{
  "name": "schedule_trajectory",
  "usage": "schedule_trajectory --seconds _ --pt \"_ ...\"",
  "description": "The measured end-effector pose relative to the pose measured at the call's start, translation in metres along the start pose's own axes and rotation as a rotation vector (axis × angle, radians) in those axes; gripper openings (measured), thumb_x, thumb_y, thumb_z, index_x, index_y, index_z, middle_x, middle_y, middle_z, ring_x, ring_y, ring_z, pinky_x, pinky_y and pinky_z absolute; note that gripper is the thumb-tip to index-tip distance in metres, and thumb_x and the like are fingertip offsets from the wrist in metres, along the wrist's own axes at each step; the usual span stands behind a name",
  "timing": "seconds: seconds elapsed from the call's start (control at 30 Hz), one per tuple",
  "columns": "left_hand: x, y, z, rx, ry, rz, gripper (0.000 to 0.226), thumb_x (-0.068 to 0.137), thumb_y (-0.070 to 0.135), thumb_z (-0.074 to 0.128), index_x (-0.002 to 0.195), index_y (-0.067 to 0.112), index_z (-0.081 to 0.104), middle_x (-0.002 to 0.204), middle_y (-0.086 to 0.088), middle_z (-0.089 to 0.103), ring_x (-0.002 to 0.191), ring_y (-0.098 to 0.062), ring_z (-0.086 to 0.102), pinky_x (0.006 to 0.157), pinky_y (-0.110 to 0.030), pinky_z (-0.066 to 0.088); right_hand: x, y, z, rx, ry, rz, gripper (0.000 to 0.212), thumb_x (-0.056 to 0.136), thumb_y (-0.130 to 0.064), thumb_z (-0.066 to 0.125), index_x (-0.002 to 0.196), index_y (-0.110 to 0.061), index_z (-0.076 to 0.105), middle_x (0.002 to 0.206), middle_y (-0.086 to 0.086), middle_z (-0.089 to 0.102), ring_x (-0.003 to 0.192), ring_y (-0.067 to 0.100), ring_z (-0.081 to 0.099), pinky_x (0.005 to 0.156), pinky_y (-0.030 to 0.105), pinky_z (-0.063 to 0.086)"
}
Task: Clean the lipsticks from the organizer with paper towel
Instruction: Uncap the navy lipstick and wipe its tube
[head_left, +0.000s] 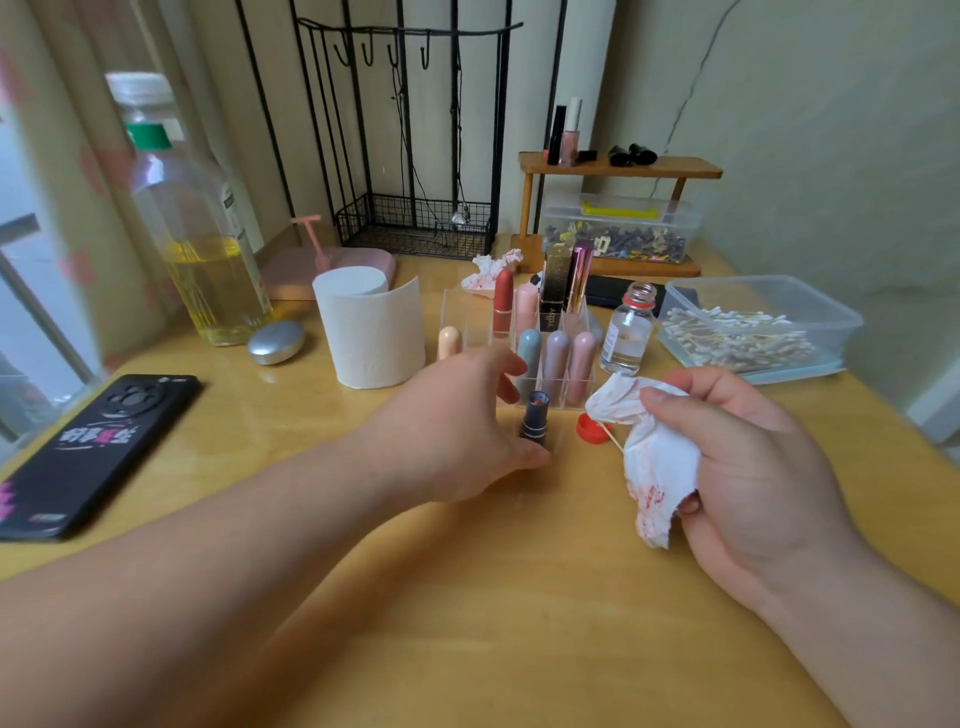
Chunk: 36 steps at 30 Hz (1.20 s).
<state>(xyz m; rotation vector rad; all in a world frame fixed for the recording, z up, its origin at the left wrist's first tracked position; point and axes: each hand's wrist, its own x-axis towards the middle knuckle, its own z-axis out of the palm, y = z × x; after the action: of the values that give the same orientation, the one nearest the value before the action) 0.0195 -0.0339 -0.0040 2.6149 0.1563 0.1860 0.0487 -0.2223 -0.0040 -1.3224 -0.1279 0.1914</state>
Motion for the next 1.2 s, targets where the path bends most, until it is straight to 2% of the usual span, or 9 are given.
schedule_trajectory --seconds 0.23,0.37,0.43,0.57,0.67,0.73,0.87,1.03,1.2 --pt "0.013 0.007 0.011 0.127 -0.058 -0.098 0.035 0.076 0.052 0.077 0.098 0.025 0.070 0.088 0.005 0.070 0.079 -0.015 0.064 0.075 -0.036 0.059 0.003 0.002 -0.003 -0.037 -0.011 0.000 0.015 0.090 -0.004 0.062 0.078 -0.013 0.061 0.068 0.009 0.063 0.055 0.014 0.056 0.048 0.026 0.039" --pt "0.003 0.011 0.001 0.001 0.060 -0.038 0.027 0.078 0.046 0.078 0.093 0.025 0.071 0.086 0.011 0.070 0.082 -0.005 0.065 0.077 -0.027 0.056 0.004 0.003 -0.004 -0.017 0.000 0.000 0.014 0.092 -0.004 0.060 0.080 -0.012 0.061 0.066 0.008 0.063 0.053 0.014 0.055 0.043 0.023 0.038" --pt "-0.011 0.014 -0.011 -0.242 0.105 0.007 0.024 0.078 0.037 0.081 0.090 0.020 0.069 0.085 0.008 0.074 0.080 -0.005 0.069 0.074 -0.024 0.056 0.004 0.002 -0.004 0.008 -0.004 -0.002 0.013 0.092 -0.005 0.059 0.081 -0.012 0.060 0.064 0.006 0.064 0.051 0.013 0.056 0.040 0.021 0.036" --pt "-0.043 0.017 -0.012 -1.175 -0.226 -0.036 0.027 0.072 0.006 0.083 0.088 -0.009 0.066 0.085 -0.029 0.070 0.061 -0.025 0.069 0.058 -0.030 0.059 0.001 -0.002 -0.005 0.064 -0.095 -0.023 0.007 0.080 -0.012 0.068 0.078 -0.016 0.062 0.072 0.013 0.063 0.063 0.022 0.057 0.055 0.033 0.037" --pt "-0.054 0.010 0.005 -1.396 -0.228 -0.119 0.017 0.072 0.010 0.077 0.083 -0.001 0.071 0.078 -0.022 0.063 0.053 -0.016 0.060 0.053 -0.026 0.054 -0.003 0.000 -0.003 0.112 -0.239 0.020 0.007 0.075 -0.011 0.069 0.074 -0.017 0.065 0.088 0.023 0.062 0.079 0.033 0.056 0.069 0.048 0.039" --pt "-0.058 0.008 0.012 -1.449 -0.212 -0.129 0.012 0.074 0.013 0.075 0.081 0.003 0.075 0.078 -0.018 0.065 0.053 -0.014 0.058 0.054 -0.024 0.054 -0.003 0.004 -0.004 0.125 -0.322 0.077 0.007 0.075 -0.014 0.070 0.077 -0.013 0.064 0.092 0.027 0.061 0.082 0.038 0.057 0.073 0.050 0.039" --pt "-0.061 0.003 0.020 -1.505 -0.222 -0.107 0.026 0.081 0.016 0.069 0.095 -0.007 0.072 0.085 -0.018 0.066 0.060 -0.015 0.059 0.060 -0.026 0.056 -0.004 0.009 -0.005 0.212 -0.527 0.200 0.020 0.076 -0.012 0.073 0.089 -0.004 0.059 0.097 0.038 0.054 0.086 0.050 0.051 0.074 0.063 0.038" --pt "-0.063 -0.003 0.022 -1.506 -0.272 -0.048 0.026 0.086 0.023 0.064 0.096 0.002 0.075 0.086 -0.013 0.067 0.064 -0.011 0.056 0.066 -0.025 0.054 -0.006 0.006 -0.004 0.247 -0.585 0.249 0.038 0.074 -0.032 0.076 0.086 0.002 0.066 0.086 0.033 0.058 0.082 0.044 0.056 0.074 0.056 0.038" --pt "-0.067 -0.003 0.024 -1.476 -0.303 0.020 0.021 0.090 0.023 0.060 0.093 0.008 0.074 0.085 -0.012 0.065 0.066 -0.013 0.054 0.069 -0.028 0.054 -0.002 0.009 -0.001 0.226 -0.608 0.279 0.032 0.078 -0.010 0.073 0.105 0.003 0.062 0.088 0.033 0.059 0.074 0.041 0.058 0.069 0.055 0.045"
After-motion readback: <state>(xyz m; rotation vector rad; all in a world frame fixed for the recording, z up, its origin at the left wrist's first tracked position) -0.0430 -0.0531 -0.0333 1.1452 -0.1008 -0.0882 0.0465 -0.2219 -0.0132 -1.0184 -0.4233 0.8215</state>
